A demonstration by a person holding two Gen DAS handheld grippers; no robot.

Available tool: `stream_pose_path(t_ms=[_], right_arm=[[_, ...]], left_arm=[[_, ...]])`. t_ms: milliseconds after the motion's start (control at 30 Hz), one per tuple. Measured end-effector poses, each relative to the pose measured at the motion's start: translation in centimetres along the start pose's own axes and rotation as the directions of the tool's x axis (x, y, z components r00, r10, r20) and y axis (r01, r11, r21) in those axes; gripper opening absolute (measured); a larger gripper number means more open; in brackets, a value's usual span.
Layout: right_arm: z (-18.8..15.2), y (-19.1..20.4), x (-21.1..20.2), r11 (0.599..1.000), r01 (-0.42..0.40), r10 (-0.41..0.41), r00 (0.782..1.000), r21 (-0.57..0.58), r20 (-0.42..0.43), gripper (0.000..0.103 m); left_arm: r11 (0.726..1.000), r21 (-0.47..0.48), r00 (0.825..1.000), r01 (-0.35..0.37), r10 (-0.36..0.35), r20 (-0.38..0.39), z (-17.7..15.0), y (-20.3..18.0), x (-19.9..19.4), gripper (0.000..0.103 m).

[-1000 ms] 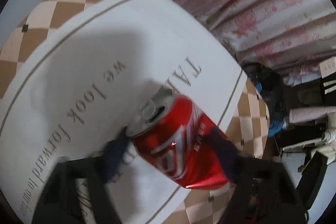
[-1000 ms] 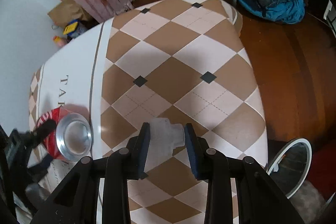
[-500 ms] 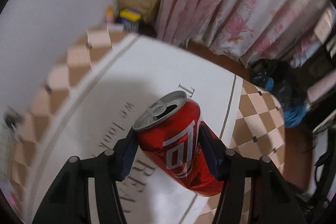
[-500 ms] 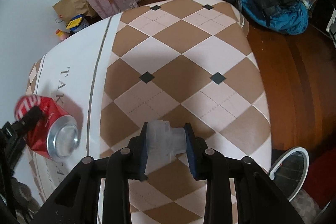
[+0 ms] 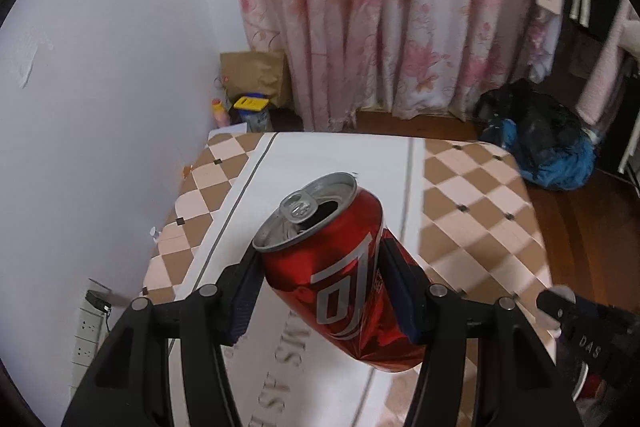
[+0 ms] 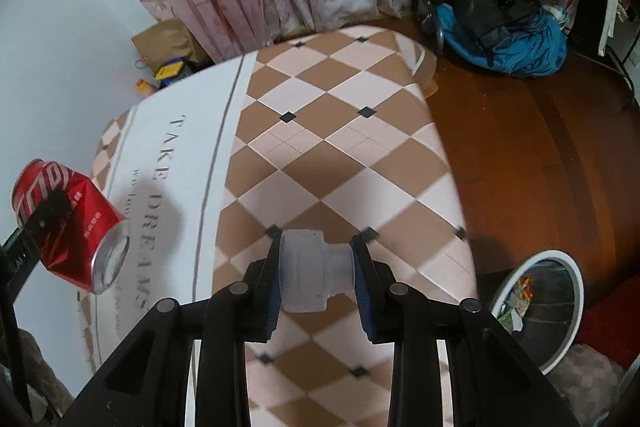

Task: Collect trash
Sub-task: 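Carry the can with left tool while right tool carries the cup to the bin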

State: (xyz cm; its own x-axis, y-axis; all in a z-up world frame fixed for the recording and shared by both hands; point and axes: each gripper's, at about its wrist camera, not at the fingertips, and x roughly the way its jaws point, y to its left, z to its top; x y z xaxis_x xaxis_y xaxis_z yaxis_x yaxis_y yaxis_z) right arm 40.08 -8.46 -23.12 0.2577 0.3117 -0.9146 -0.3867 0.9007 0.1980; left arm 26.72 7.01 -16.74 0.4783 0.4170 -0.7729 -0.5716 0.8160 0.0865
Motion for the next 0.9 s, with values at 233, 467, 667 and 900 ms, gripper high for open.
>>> stream_pose_path(t_ms=[233,467,667,900], right_arm=[[-2.4,-3.1,-8.2,1.000,-0.026,0.025,0.995,0.007,0.100,0.033],[-5.4,-10.9,-17.7,0.999,0.020,-0.029,0.977,0.042,0.209,0.033],[-8.3,-19.1,-21.8,0.989,0.095,-0.117,0.971,0.112,0.209,0.033],[-11.5,-28.7,-19.8,0.965,0.172,-0.194,0.976,0.199,0.099,0.033]], left_arm=[[0.996,0.056,0.995,0.068,-0.072,0.070,-0.7,-4.4,-7.0,0.054],[0.965,0.171,0.966,0.197,-0.221,0.136,-1.4,-12.9,-14.0,0.054],[0.904,0.278,0.929,0.324,-0.359,0.087,-3.5,-21.7,-16.8,0.054],[0.825,0.308,0.880,0.474,-0.449,-0.153,-7.4,-31.0,-12.7,0.053]])
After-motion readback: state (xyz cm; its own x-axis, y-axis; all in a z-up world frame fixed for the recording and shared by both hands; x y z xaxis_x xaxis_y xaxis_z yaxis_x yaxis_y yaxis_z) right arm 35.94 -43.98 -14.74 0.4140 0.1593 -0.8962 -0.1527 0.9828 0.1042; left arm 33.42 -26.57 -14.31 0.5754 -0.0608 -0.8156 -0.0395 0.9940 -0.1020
